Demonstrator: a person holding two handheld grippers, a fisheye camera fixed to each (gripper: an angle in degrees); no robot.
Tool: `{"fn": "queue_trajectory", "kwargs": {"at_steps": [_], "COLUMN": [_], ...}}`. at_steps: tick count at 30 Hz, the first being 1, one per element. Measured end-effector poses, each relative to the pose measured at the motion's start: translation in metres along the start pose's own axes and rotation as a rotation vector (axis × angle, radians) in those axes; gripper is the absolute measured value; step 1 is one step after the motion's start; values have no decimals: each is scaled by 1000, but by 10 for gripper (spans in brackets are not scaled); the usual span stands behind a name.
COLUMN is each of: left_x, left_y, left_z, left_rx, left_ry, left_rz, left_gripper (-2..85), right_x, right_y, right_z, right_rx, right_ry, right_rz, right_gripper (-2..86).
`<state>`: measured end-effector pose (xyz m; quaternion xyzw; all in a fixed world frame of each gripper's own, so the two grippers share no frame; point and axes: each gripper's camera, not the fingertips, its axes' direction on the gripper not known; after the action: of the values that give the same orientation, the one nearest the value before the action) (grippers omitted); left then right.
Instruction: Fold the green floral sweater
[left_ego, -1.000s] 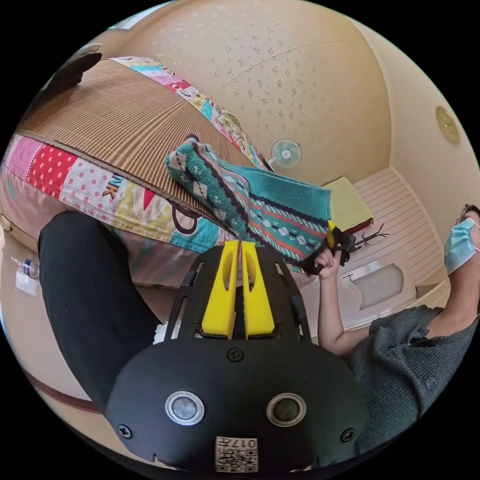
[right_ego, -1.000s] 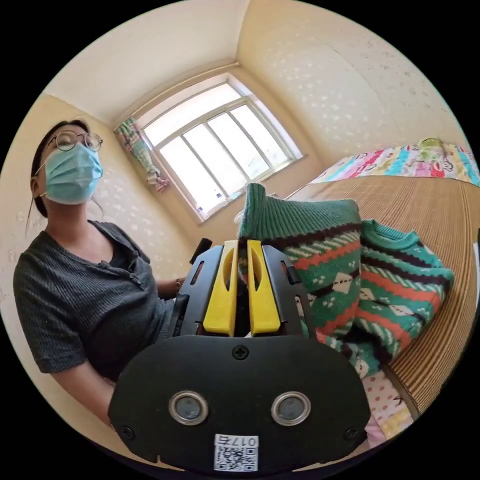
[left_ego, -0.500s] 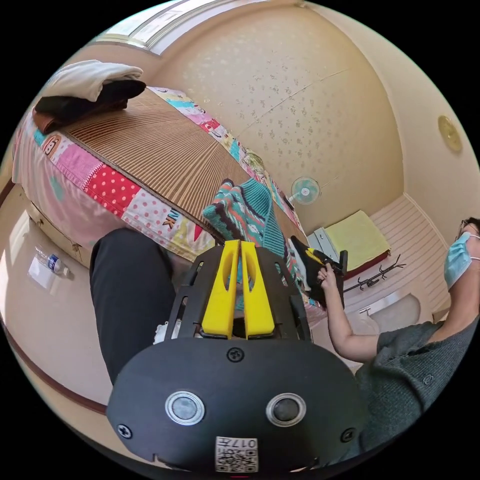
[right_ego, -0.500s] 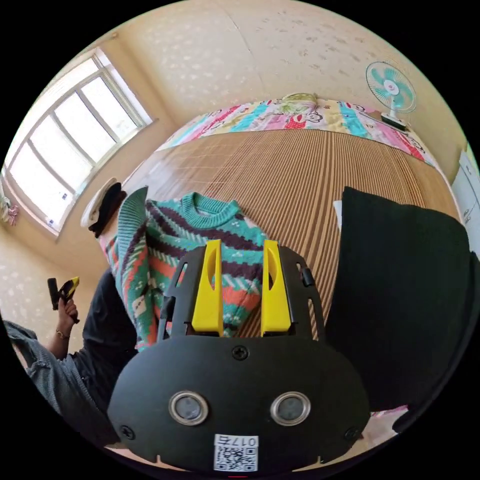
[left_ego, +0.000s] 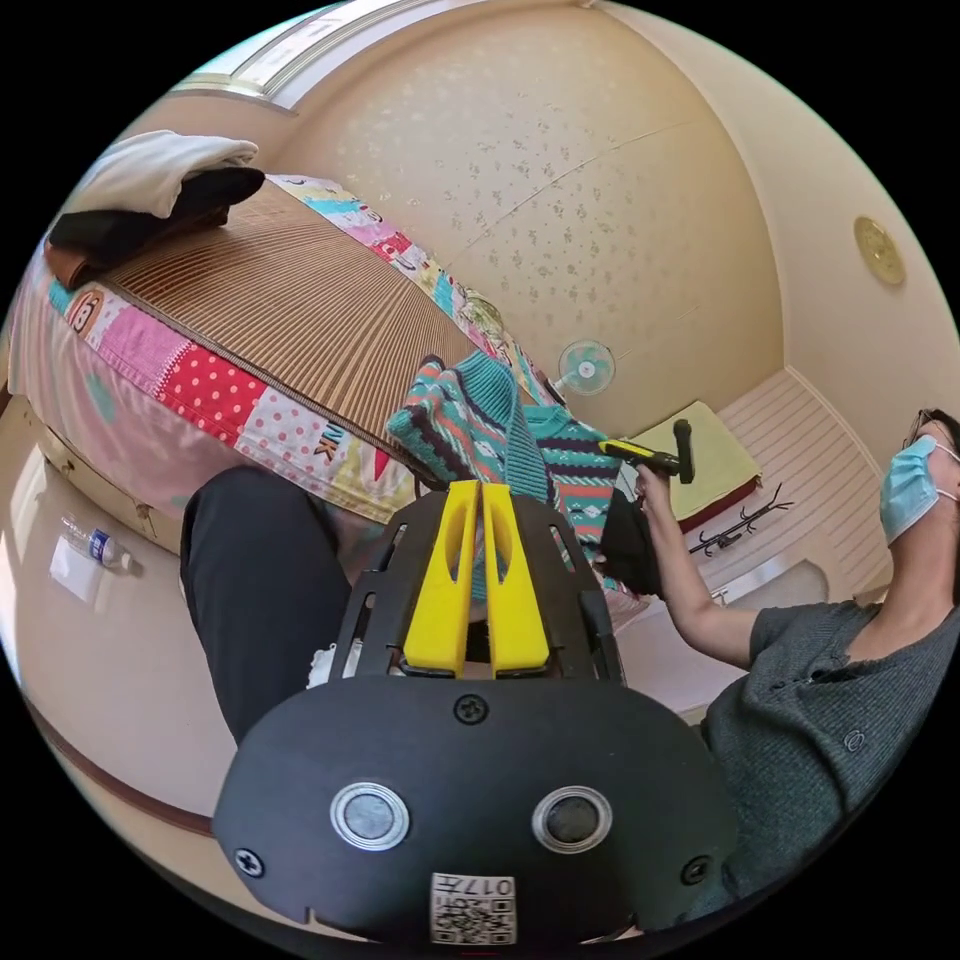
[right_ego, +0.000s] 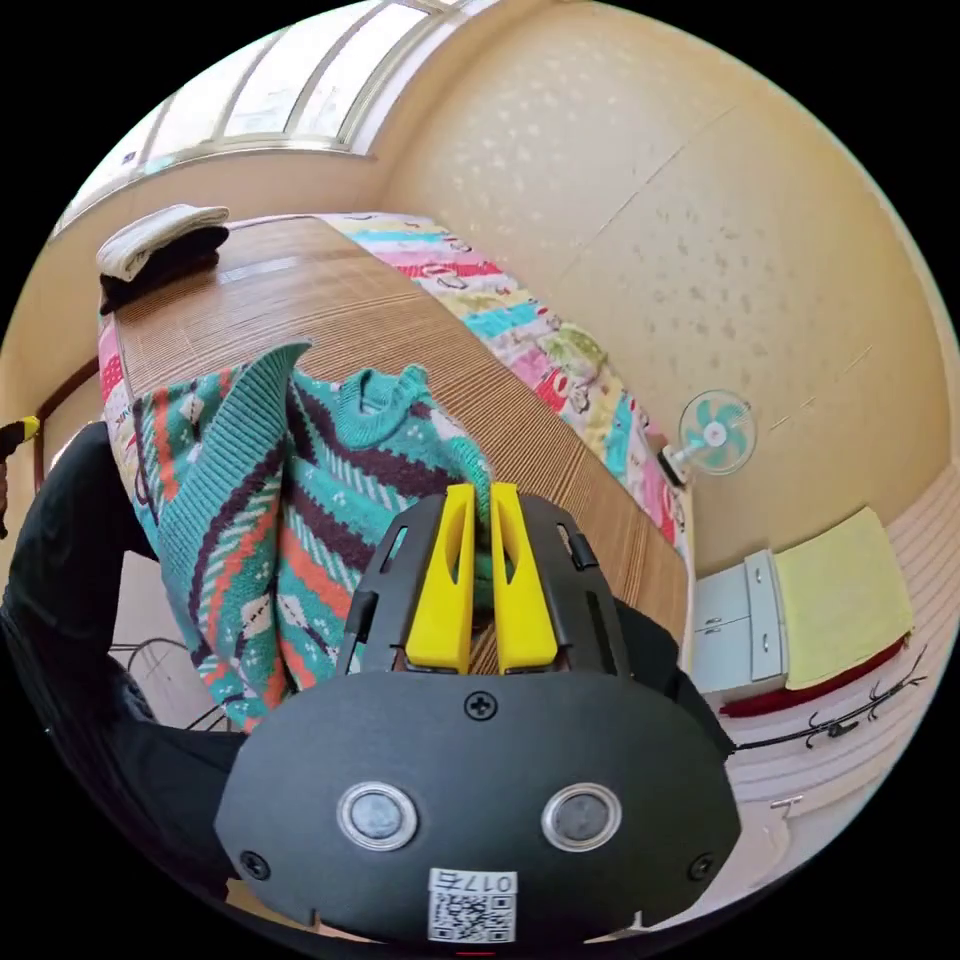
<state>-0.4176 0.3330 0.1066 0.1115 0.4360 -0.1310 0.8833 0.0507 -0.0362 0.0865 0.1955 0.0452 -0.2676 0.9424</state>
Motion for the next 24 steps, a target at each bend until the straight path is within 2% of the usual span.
{"fn": "queue_trajectory", "kwargs": {"at_steps": [2,4,8,12,16,18,21,24], "left_x": [16,39,107,174,205,214,231,250], "left_y": [-8,-19,-44,-42,-23,-12,16,51], "left_z": [2,5,26,64,92,129,167,148], "left_rx": [21,52,68,10,34,-60,-142,-19], "left_ry": [-3,0,24,0,-64,-1,-57,-125], "left_rz": [47,114,281,364,340,296,326,393], "left_gripper": [-4,5,68,124,159,180,178,140], "right_x": [-24,-25,8,7,3,-5,-16,0], "right_y": [-1,1,3,6,21,30,42,57], "right_z": [-64,-102,-194,-249,-305,-325,-358,-384], "right_rx": [100,179,344,453,568,632,679,682], "right_ry": [323,452,344,434,401,388,448,447], "right_rz": [7,84,294,385,492,516,561,647], "right_gripper": [26,26,28,29,29,29,29,30]}}
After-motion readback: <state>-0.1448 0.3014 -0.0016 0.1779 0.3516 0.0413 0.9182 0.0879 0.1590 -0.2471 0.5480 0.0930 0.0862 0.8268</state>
